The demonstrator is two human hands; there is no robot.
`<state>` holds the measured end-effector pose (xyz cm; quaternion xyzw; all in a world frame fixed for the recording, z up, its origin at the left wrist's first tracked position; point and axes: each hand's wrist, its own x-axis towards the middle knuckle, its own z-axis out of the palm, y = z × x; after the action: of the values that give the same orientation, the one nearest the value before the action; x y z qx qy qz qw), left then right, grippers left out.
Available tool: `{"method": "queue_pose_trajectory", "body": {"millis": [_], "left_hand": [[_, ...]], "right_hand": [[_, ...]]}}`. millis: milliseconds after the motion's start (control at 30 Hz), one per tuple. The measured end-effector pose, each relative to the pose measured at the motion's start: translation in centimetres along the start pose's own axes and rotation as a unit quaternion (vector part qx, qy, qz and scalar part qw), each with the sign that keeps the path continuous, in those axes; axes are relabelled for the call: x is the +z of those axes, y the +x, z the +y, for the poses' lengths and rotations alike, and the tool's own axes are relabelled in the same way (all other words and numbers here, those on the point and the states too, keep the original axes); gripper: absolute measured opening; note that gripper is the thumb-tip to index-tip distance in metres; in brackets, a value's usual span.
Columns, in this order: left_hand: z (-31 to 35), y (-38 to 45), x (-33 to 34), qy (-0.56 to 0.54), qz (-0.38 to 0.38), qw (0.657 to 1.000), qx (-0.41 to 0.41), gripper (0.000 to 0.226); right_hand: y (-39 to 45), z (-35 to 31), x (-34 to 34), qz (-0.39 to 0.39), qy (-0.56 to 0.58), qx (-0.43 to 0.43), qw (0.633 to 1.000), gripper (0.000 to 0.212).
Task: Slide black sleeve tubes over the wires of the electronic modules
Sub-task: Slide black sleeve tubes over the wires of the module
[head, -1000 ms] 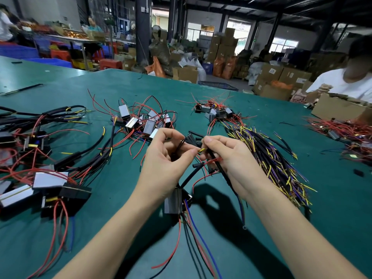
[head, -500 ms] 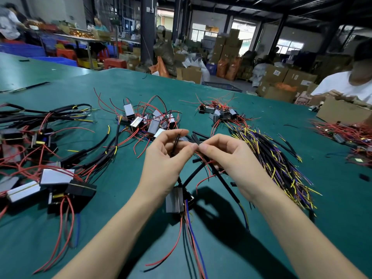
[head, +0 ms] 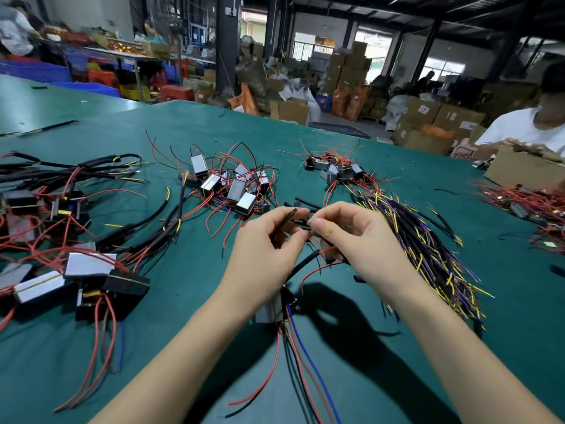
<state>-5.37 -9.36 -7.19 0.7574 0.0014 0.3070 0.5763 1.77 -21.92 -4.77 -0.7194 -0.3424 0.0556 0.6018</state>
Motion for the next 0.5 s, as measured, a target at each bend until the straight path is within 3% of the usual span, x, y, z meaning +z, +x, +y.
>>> {"method": "queue_pose_trajectory", "body": {"millis": [167, 367, 500], "left_hand": [[0.31, -0.10, 0.20, 0.007, -0.028, 1.000, -0.007, 0.033], [0.03, 0.14, 0.26, -0.041, -0.024, 0.999, -0.020, 0.031], [0.19, 0.18, 0.00, -0.015, -0.039, 0.999, 0.010, 0.031]], "right_hand": [[0.07, -0.56, -0.59, -0.020, -0.001, -0.028, 0.999, 0.015], [0.19, -0.46, -0.86, -0.021, -0.004, -0.030, 0.999, 0.014], [0.15, -0.71, -1.01, -0.040, -0.003, -0.039, 0.998, 0.016]]}}
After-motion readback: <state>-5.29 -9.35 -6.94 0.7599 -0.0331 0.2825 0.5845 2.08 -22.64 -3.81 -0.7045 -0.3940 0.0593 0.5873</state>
